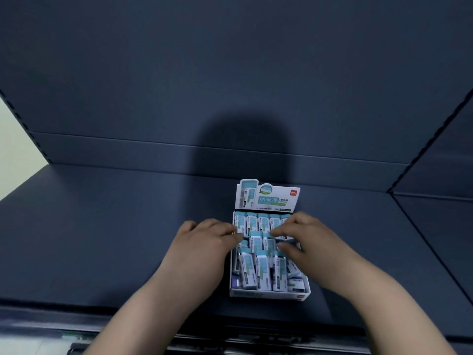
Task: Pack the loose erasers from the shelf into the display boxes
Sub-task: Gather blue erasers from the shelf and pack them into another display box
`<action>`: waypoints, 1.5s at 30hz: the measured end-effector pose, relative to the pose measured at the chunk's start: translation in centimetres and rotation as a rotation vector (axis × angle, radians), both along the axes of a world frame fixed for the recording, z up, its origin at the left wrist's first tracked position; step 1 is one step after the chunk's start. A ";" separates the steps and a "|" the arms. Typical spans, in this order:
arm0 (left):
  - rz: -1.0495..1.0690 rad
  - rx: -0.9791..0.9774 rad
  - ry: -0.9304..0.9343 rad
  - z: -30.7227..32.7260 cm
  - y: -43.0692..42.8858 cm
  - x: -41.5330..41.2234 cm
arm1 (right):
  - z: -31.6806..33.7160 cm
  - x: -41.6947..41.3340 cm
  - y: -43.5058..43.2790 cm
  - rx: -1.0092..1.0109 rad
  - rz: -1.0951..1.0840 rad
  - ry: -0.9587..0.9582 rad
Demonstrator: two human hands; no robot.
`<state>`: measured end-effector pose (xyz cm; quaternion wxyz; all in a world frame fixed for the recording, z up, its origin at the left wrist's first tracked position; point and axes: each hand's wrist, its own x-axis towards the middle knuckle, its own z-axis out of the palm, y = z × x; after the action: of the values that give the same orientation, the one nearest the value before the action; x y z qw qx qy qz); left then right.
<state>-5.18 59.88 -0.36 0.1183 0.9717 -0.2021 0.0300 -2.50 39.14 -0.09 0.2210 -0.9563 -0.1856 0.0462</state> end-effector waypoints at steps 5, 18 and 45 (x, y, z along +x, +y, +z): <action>-0.023 0.055 -0.064 -0.5 -0.2 -0.2 | -1.0 -0.5 1.0 0.024 -0.011 -0.040; 0.017 0.041 -0.011 -0.9 -0.5 0.2 | -1.3 -1.9 1.2 0.119 -0.022 -0.067; 0.052 0.034 -0.191 -0.7 1.2 0.2 | -1.0 -1.7 3.5 -0.066 0.155 -0.090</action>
<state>-5.02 61.11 -1.05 0.0811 0.9712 -0.1876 0.1223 -4.21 42.65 -1.07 0.1765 -0.9470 -0.2673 0.0261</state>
